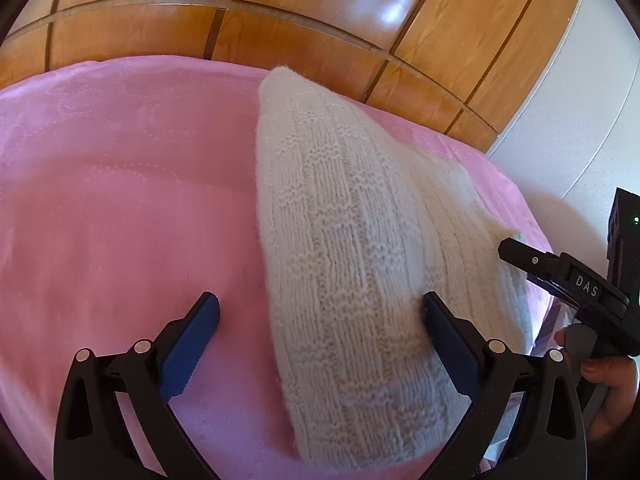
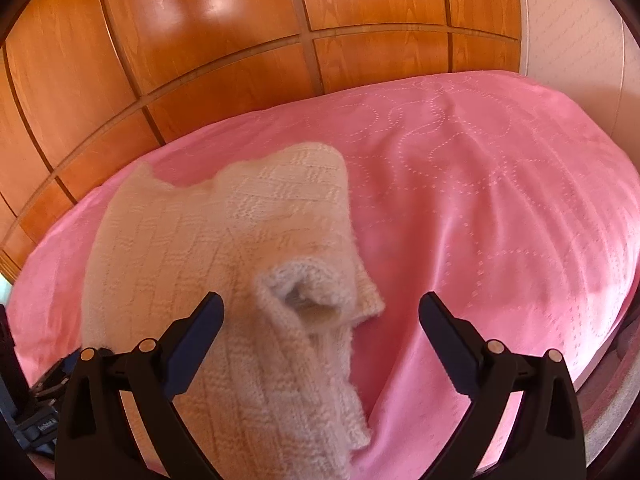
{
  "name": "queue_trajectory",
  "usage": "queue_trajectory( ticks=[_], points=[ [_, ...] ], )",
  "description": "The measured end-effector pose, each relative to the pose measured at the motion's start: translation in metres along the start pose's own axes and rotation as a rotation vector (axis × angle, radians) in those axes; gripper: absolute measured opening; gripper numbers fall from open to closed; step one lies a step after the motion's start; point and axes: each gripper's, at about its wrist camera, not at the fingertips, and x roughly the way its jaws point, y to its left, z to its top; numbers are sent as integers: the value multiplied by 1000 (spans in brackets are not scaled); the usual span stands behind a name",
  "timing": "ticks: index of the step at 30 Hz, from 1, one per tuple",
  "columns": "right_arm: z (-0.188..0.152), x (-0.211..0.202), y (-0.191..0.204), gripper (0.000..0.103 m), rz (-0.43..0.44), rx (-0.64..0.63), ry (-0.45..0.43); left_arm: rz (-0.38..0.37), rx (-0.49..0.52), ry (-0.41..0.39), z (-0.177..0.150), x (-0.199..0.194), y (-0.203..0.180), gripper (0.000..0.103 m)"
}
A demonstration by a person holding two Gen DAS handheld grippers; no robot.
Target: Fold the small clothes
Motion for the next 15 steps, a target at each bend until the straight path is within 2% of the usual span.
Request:
queue_trajectory(
  ticks=[10, 15],
  points=[
    [-1, 0, 4, 98, 12, -17, 18, -10, -15, 10, 2, 1, 0, 99],
    [-2, 0, 2, 98, 69, 6, 36, -74, -61, -6, 15, -6, 5, 99]
  ],
)
